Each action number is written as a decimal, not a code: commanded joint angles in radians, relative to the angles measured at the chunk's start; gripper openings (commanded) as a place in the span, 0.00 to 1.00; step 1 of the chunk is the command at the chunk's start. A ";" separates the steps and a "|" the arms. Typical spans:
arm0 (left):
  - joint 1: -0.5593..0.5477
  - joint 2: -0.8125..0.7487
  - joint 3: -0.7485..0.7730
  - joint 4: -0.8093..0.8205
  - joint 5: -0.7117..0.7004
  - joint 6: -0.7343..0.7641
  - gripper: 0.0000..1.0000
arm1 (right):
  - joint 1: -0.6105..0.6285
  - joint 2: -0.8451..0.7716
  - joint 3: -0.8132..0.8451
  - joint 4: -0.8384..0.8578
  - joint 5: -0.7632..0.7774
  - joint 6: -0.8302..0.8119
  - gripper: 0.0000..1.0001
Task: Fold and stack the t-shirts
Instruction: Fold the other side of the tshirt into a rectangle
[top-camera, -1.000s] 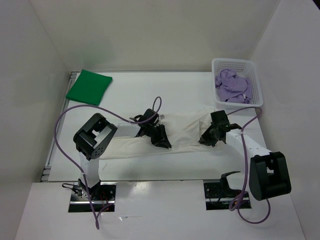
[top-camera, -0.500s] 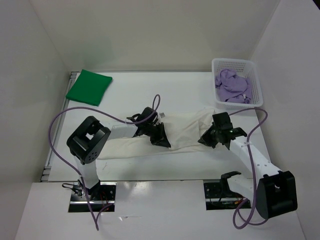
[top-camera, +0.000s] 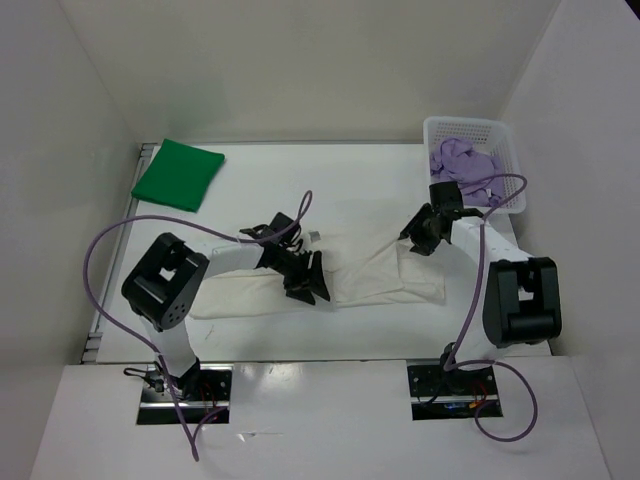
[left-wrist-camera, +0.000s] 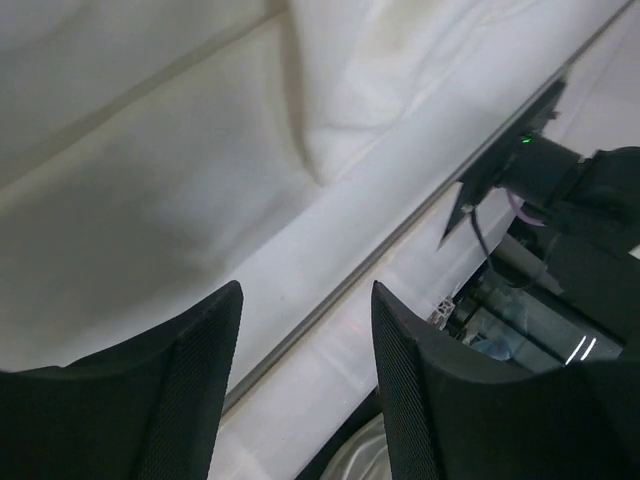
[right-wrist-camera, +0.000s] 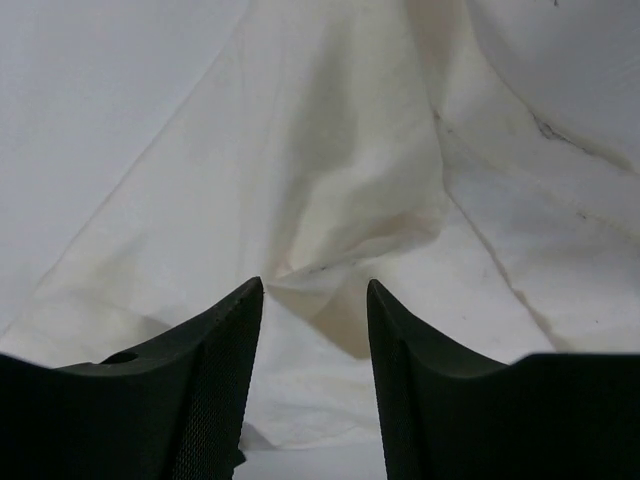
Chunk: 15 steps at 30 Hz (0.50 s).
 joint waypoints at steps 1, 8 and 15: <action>0.030 -0.107 0.040 0.009 0.033 0.026 0.61 | -0.006 0.054 0.037 0.048 -0.035 -0.050 0.52; 0.104 -0.001 0.208 0.095 0.002 -0.054 0.60 | 0.003 0.088 0.050 0.048 -0.064 -0.111 0.58; 0.228 0.114 0.290 0.109 -0.050 -0.063 0.58 | 0.081 0.093 0.050 0.048 -0.058 -0.125 0.59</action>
